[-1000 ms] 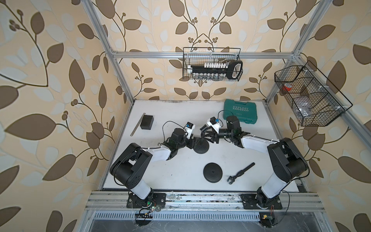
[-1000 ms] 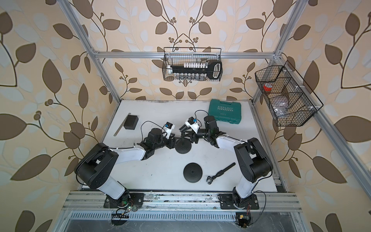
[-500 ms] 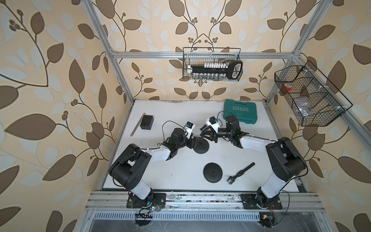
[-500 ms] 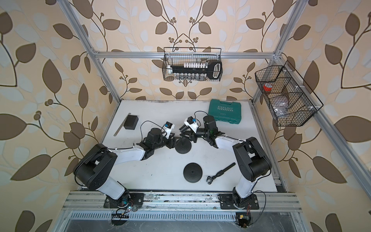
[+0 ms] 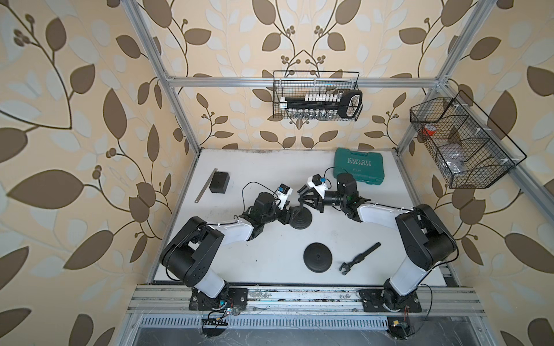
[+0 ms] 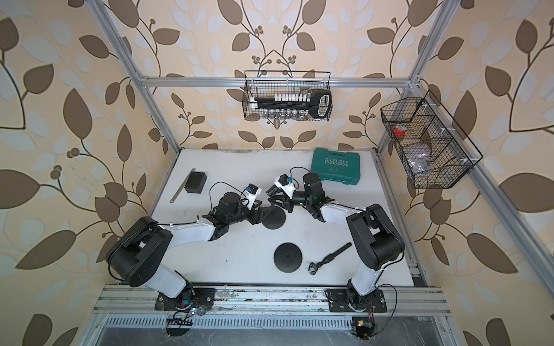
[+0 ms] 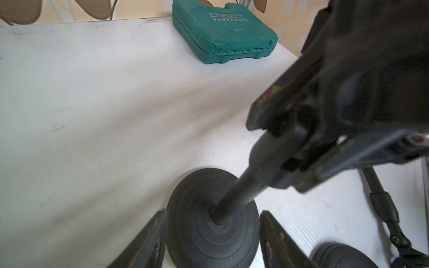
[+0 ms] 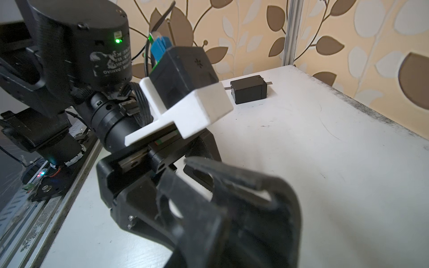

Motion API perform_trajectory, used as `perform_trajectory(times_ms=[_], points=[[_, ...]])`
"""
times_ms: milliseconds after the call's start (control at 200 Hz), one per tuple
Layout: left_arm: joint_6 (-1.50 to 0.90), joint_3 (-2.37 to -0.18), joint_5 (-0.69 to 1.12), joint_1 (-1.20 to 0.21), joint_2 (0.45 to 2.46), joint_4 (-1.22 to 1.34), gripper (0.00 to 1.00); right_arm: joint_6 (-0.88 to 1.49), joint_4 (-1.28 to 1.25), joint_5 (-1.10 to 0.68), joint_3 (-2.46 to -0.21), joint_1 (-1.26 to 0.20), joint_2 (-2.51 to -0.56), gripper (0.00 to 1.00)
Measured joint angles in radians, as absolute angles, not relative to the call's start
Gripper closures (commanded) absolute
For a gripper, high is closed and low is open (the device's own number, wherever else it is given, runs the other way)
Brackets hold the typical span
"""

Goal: Assemble a microphone stand
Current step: Screw the microphone stand pole into the microphone stand base.

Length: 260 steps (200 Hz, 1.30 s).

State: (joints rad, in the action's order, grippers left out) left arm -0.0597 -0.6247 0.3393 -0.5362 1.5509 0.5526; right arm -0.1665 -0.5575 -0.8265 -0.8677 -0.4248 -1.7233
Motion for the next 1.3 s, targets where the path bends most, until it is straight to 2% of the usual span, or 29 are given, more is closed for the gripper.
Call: perform_trajectory(times_ms=[280, 830, 1005, 1300], points=[[-0.057, -0.657, 0.359, -0.538, 1.578, 0.551, 0.42, -0.146, -0.703, -0.636, -0.756, -0.492, -1.670, 1.00], [-0.081, -0.672, 0.370, -0.551, 1.649, 0.555, 0.72, -0.063, -0.943, 0.118, -0.615, -0.777, -1.644, 1.00], [-0.078, -0.674, 0.365, -0.555, 1.666, 0.574, 0.68, -0.022, -0.951, 0.152, -0.614, -0.780, -1.647, 1.00], [-0.079, -0.685, 0.371, -0.556, 1.699, 0.634, 0.69, 0.060, -0.923, 0.043, -0.614, -0.714, -1.629, 1.00]])
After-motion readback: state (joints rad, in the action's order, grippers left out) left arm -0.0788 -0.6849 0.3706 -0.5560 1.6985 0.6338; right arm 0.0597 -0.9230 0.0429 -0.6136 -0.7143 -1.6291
